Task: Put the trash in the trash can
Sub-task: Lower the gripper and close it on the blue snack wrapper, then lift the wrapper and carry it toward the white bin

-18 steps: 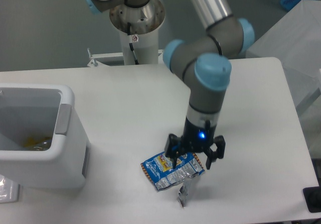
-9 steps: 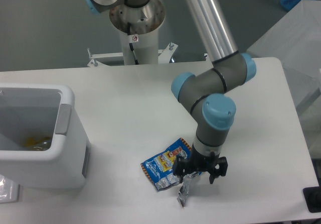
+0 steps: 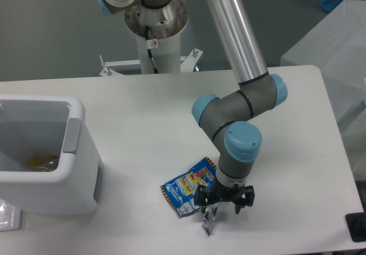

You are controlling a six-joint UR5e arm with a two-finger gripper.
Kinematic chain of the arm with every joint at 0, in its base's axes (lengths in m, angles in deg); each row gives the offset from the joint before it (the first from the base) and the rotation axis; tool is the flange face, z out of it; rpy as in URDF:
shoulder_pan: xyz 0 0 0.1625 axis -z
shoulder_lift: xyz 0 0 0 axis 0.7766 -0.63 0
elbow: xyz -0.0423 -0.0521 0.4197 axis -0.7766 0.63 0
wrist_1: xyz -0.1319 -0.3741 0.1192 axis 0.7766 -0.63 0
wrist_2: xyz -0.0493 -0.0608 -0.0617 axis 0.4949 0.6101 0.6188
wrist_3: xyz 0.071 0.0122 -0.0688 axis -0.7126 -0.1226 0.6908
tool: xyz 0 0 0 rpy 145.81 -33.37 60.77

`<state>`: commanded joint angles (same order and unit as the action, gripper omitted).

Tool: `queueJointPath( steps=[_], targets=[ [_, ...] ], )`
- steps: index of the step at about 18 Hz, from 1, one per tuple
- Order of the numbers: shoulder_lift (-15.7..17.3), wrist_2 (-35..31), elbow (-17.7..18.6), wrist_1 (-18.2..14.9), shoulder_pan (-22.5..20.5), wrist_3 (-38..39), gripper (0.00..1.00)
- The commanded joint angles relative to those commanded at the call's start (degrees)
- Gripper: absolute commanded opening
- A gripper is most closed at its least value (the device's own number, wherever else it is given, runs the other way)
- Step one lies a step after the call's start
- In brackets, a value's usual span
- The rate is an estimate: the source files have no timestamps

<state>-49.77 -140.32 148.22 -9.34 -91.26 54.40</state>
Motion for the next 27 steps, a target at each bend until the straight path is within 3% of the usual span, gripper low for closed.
queueJointPath(
  steps=[6,7,16,21,27],
  targets=[
    [0.61,-0.09,0.44,-0.09,0.18,0.79,0.18],
    [0.61,-0.09,0.44,-0.09,0.18,1.31,0.12],
    [2.37,0.17,0.88,-0.44,0.0,1.76,0.06],
    [8.51,0.87,0.18,-0.61,-1.05,6.49,0.07],
    [17.04,11.33,-0.35,-0.53,-2.28,14.66,0.07]
  ],
)
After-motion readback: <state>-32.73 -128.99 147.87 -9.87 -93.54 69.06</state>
